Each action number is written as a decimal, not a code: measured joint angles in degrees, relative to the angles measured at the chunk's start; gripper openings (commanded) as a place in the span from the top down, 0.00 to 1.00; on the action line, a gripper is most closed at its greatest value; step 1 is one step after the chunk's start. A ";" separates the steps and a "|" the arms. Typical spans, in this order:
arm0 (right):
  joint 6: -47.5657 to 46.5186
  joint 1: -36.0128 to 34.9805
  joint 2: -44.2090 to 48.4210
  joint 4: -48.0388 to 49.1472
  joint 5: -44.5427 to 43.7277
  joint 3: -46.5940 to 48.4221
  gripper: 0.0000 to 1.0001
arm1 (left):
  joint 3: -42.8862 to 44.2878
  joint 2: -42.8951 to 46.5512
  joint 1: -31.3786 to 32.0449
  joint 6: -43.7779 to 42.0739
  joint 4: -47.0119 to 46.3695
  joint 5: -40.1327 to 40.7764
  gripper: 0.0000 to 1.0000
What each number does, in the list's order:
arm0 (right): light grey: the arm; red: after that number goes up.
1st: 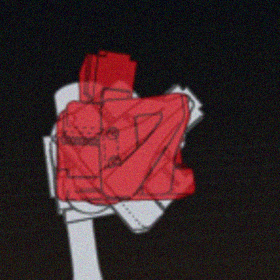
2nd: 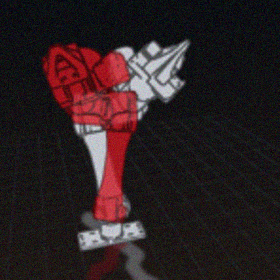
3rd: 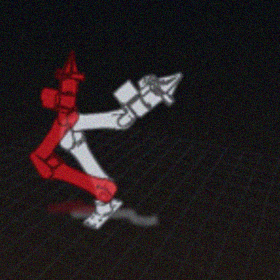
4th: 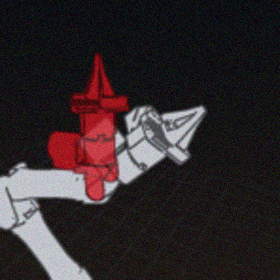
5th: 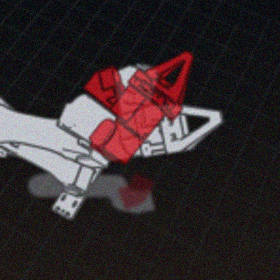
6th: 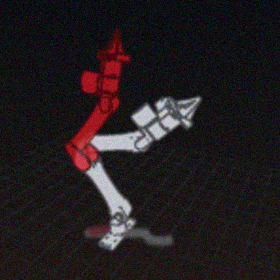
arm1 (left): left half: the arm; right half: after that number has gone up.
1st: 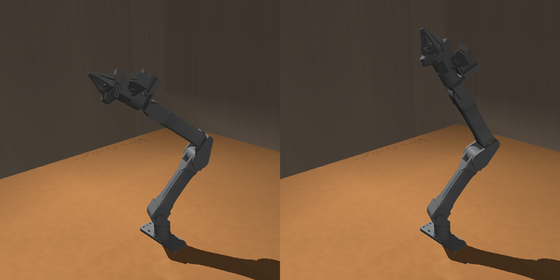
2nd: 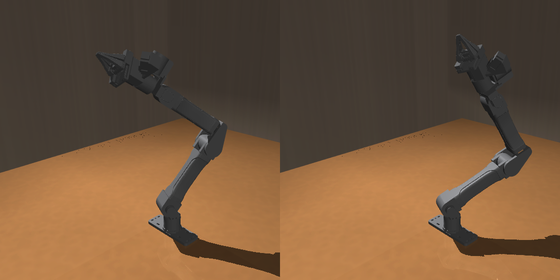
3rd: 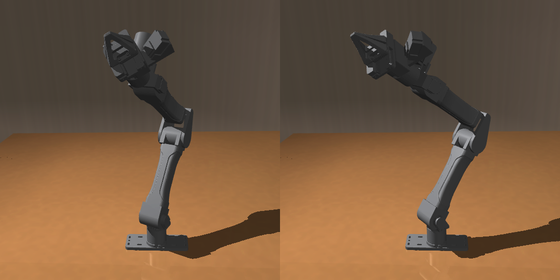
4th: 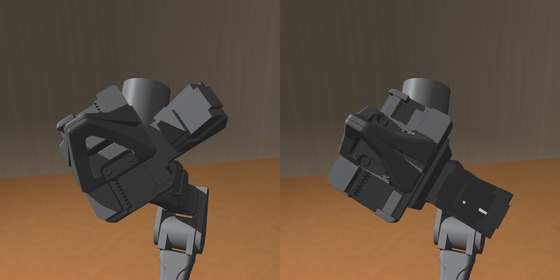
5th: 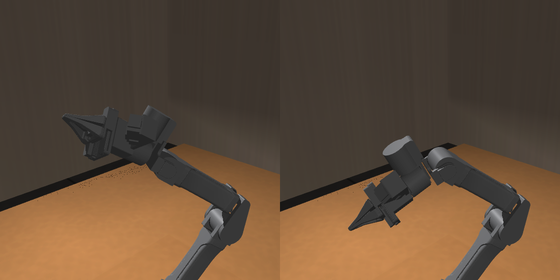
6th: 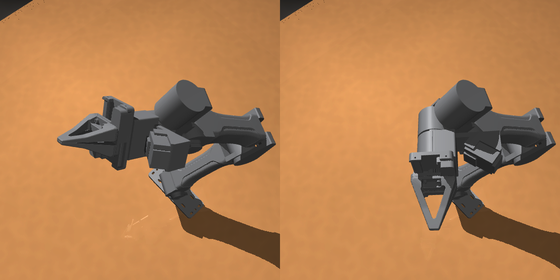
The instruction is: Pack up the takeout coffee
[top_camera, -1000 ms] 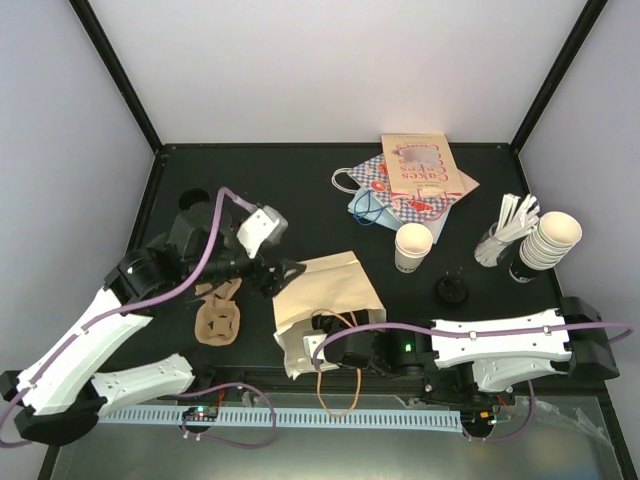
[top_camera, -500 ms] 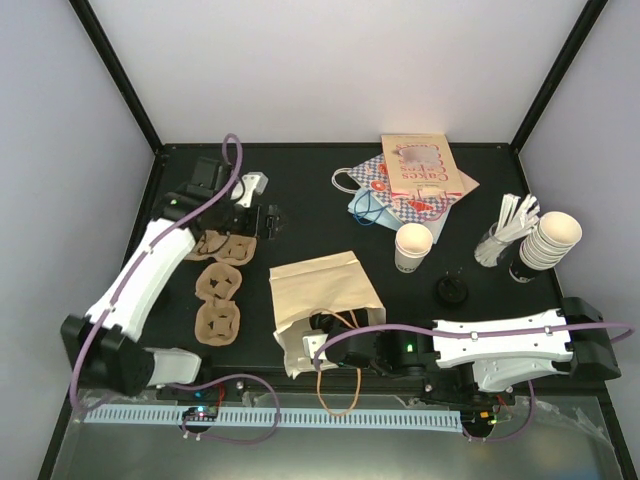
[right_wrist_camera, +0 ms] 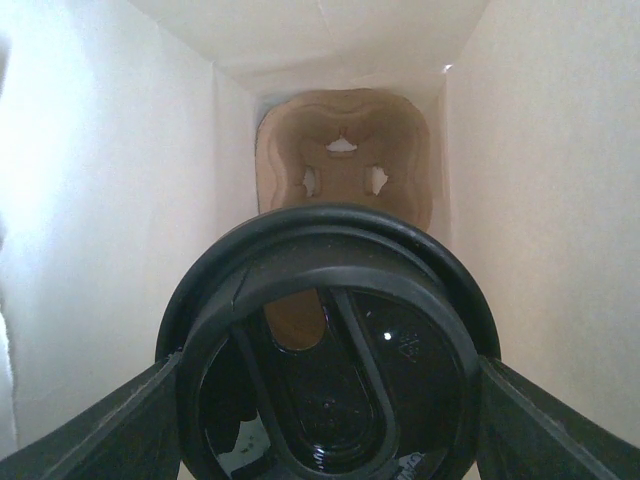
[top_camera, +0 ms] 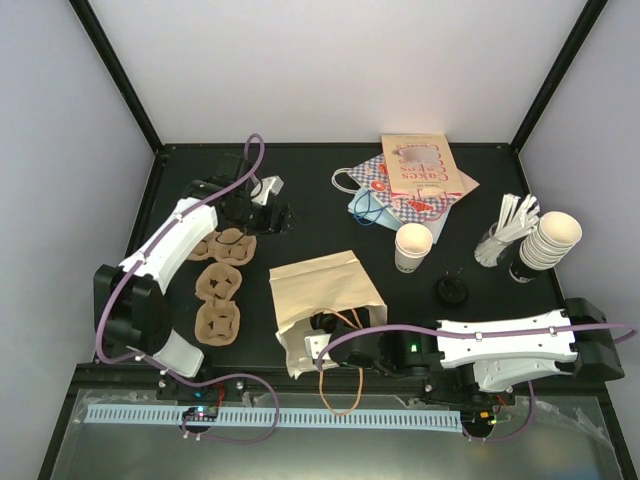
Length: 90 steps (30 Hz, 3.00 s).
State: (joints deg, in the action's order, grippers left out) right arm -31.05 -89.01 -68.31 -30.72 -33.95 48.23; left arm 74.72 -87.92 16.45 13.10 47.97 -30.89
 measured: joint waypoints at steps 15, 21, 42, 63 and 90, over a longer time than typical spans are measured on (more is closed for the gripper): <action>-2.56 0.83 -0.55 4.28 0.26 -0.17 0.46 | -3.41 -4.52 0.00 1.11 -2.60 -1.66 0.28; -4.00 1.57 -2.67 6.43 1.20 -0.15 0.46 | -7.08 -5.14 0.02 1.38 -3.10 -2.89 0.33; -7.72 4.15 -8.41 10.99 4.50 1.46 0.47 | -12.72 -5.22 0.28 1.97 -4.90 -5.64 0.42; -9.60 6.43 -13.53 14.21 4.48 3.32 0.47 | -13.29 -5.97 0.31 1.88 -5.38 -6.93 0.56; -7.72 7.54 -15.87 10.43 6.19 6.21 0.47 | -14.51 -6.38 1.73 1.53 -5.44 -8.13 0.65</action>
State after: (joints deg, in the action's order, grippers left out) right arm -38.76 -81.47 -84.18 -20.29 -27.77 54.43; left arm 60.20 -94.30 18.17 14.63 42.52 -39.03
